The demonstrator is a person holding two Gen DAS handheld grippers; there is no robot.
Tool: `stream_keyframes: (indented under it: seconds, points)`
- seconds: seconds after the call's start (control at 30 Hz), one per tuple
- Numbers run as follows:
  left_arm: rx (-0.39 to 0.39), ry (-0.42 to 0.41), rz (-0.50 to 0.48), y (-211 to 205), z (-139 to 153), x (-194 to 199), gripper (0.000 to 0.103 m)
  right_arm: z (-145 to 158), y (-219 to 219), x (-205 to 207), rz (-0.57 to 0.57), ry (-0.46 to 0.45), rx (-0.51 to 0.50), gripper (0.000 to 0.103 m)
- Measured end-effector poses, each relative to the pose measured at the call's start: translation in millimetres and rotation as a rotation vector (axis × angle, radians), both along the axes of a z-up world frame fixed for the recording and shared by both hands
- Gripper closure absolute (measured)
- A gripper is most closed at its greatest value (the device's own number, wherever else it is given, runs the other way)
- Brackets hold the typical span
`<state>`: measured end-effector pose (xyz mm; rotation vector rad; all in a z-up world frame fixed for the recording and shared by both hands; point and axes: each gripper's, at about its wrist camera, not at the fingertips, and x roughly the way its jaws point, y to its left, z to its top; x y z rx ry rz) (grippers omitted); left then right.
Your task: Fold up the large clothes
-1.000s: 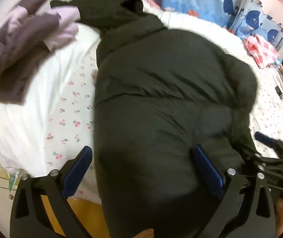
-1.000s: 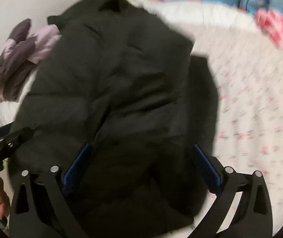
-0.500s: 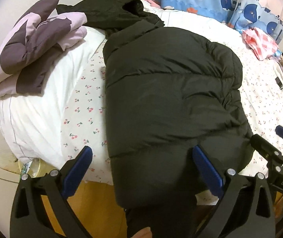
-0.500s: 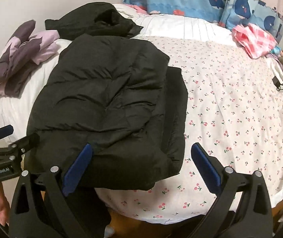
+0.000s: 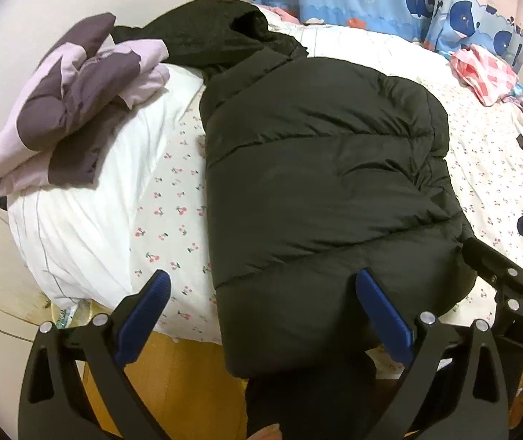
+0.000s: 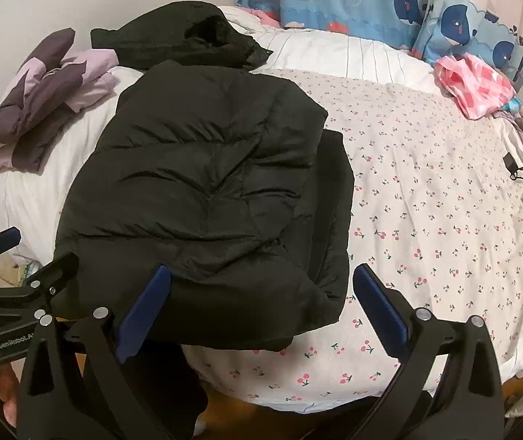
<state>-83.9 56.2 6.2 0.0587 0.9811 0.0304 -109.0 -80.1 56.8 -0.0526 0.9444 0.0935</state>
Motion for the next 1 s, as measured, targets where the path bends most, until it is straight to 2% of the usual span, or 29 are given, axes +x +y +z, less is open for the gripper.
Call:
stream_keyframes:
  seconds: [1.0]
  points:
    - [-0.016, -0.017, 0.005, 3.8, 2.9, 0.8, 0.006, -1.5, -6.8, 4.2, 0.018, 0.018, 0.022, 0.007]
